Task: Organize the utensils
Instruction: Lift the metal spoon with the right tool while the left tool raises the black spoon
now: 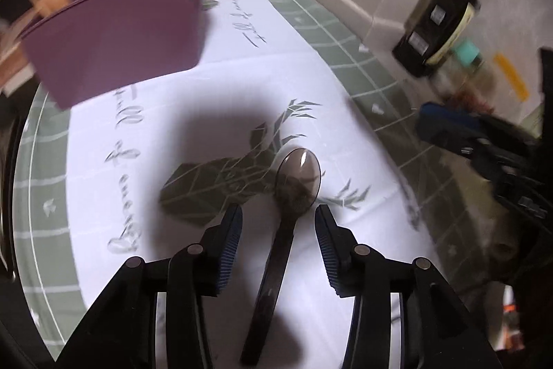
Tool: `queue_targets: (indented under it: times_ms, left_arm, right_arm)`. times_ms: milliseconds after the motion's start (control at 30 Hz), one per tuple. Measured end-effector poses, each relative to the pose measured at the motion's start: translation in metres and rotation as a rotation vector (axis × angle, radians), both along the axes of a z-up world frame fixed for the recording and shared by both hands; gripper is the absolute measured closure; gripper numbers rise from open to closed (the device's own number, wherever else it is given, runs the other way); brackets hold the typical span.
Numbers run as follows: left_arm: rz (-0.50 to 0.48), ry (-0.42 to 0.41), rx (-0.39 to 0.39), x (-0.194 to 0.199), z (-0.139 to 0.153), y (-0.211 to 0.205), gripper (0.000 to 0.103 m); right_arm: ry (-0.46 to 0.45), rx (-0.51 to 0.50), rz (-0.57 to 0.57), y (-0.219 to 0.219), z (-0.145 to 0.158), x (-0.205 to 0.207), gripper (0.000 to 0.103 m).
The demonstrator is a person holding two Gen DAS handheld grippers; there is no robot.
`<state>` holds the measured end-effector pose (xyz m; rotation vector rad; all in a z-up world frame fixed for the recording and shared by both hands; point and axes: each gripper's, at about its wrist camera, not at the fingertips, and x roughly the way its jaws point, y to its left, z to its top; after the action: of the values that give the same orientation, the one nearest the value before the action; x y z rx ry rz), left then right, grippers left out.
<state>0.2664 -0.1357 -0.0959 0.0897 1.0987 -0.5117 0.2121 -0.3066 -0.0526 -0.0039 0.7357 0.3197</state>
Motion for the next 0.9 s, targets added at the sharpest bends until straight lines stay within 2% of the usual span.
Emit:
queue_targets:
  times_ms: [167,300,400,467,900]
  left_arm:
    - [-0.023,-0.027,0.1,0.008,-0.009,-0.031,0.058]
    - [-0.021,-0.033,0.126,0.012,-0.01,-0.036,0.058]
    - [-0.002,-0.067,0.173,0.011,-0.011,-0.04,0.069]
    - [0.015,-0.079,0.177,0.008,-0.011,-0.037,0.069]
    - [0.269,-0.145,-0.083,-0.023,0.042,0.06,0.069]
  right_arm:
    - [0.01,0.004,-0.014,-0.011,-0.008,-0.007,0.081]
    - [0.015,0.005,-0.012,-0.012,-0.013,-0.011,0.081]
    - [0.022,0.011,-0.008,-0.011,-0.017,-0.012,0.081]
    - [0.027,0.017,-0.005,-0.009,-0.019,-0.012,0.081]
    - [0.028,0.016,0.064,0.028,-0.017,0.0,0.081]
